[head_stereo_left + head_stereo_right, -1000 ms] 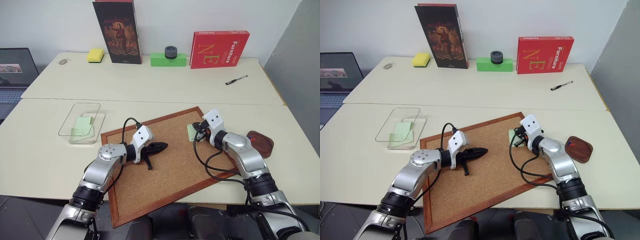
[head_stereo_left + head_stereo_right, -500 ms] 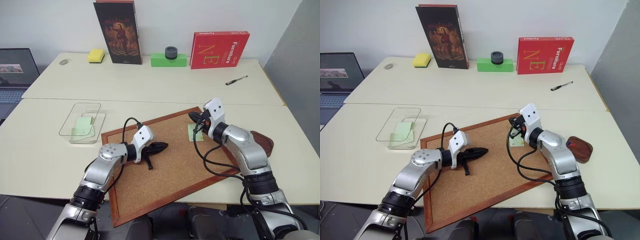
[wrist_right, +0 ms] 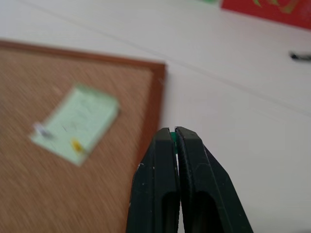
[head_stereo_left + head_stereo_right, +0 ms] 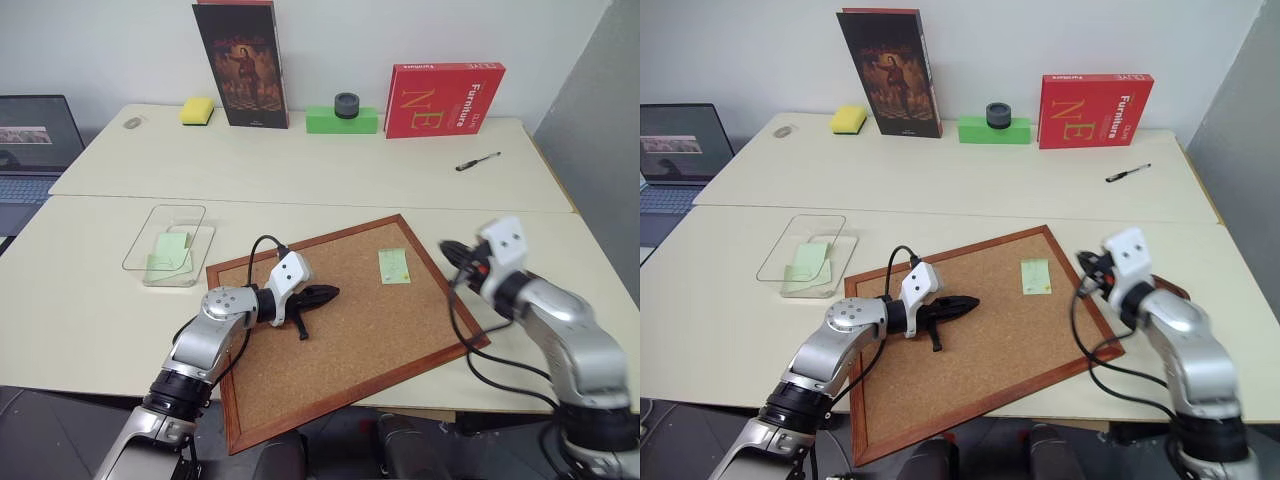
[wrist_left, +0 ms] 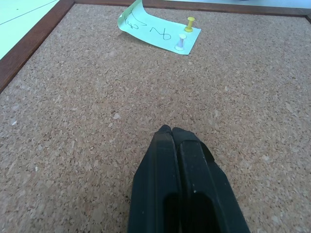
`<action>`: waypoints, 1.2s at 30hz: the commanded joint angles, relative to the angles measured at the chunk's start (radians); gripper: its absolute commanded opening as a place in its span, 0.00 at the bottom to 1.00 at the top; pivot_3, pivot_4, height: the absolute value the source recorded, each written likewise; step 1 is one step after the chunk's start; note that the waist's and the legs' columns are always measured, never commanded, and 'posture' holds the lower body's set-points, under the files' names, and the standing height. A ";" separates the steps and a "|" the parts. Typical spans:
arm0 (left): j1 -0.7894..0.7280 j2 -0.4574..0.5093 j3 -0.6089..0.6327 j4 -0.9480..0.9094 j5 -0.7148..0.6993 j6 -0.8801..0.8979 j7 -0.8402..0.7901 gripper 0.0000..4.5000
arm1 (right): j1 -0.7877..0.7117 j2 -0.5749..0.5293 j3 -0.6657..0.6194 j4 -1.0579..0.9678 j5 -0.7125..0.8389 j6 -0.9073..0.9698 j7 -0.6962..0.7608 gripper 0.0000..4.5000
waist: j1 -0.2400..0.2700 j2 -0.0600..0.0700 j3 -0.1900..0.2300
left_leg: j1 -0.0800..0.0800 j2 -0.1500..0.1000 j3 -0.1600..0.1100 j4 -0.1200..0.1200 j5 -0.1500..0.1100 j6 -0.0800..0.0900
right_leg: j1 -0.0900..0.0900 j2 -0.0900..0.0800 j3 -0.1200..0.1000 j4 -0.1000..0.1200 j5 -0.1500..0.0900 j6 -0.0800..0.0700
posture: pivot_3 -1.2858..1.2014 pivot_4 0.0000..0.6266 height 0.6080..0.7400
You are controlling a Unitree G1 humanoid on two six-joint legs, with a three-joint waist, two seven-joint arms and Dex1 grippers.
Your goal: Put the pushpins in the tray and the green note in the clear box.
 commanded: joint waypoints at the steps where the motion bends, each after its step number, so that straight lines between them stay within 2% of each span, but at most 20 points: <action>1: 0.016 0.008 -0.027 0.037 0.024 0.008 -0.017 0.00 | 0.043 -0.038 -0.078 -0.032 -0.033 0.002 -0.044 0.01 | -0.005 0.002 -0.001 | 0.001 0.000 0.000 0.000 0.000 0.000 | 0.000 0.000 0.000 0.000 0.000 0.000 | 0.52 0.24 1.00; 3: 0.015 0.010 -0.027 0.040 0.024 0.007 -0.021 0.00 | 0.064 -0.049 -0.099 -0.014 -0.047 0.002 -0.061 0.01 | -0.006 0.002 -0.001 | 0.002 0.000 0.001 0.000 0.000 0.000 | 0.000 0.000 0.001 0.001 -0.003 -0.004 | 0.52 0.24 1.00; 12: 0.015 0.011 -0.028 0.040 0.025 0.002 -0.026 0.00 | 0.070 -0.069 -0.120 0.087 -0.082 -0.005 -0.088 0.01 | -0.004 0.002 -0.001 | 0.001 0.000 0.001 0.000 0.000 0.000 | 0.001 0.000 0.001 0.000 -0.003 -0.004 | 0.52 0.24 1.00; 21: 0.020 0.014 -0.028 0.033 0.028 0.001 -0.024 0.00 | 0.047 -0.089 -0.108 0.118 -0.077 0.001 -0.074 0.43 | -0.005 0.002 -0.001 | 0.001 0.000 0.001 0.000 0.000 0.000 | 0.001 0.000 0.001 0.000 -0.003 -0.005 | 0.52 0.24 1.00; 28: 0.023 0.016 -0.026 0.037 0.030 -0.003 -0.023 0.00 | 0.039 -0.073 -0.148 0.086 -0.033 -0.015 -0.065 0.75 | -0.004 0.002 -0.001 | 0.001 0.000 0.001 0.000 0.000 0.000 | 0.001 0.000 0.001 0.000 -0.003 -0.005 | 0.52 0.24 1.00; 31: 0.022 0.016 -0.025 0.040 0.030 -0.005 -0.023 0.00 | 0.047 -0.073 -0.154 0.015 0.040 -0.014 -0.005 0.75 | -0.005 0.002 -0.001 | 0.001 0.000 0.001 0.000 0.000 0.000 | 0.001 0.000 0.001 0.000 -0.003 -0.005 | 0.52 0.24 1.00; 36: 0.019 0.018 -0.026 0.046 0.030 -0.009 -0.027 0.00 | 0.055 -0.043 -0.055 -0.116 0.130 -0.005 0.063 0.75 | -0.006 0.002 -0.001 | 0.001 0.000 0.000 0.000 0.000 0.000 | 0.001 0.000 0.001 0.000 -0.003 -0.005 | 0.52 0.24 1.00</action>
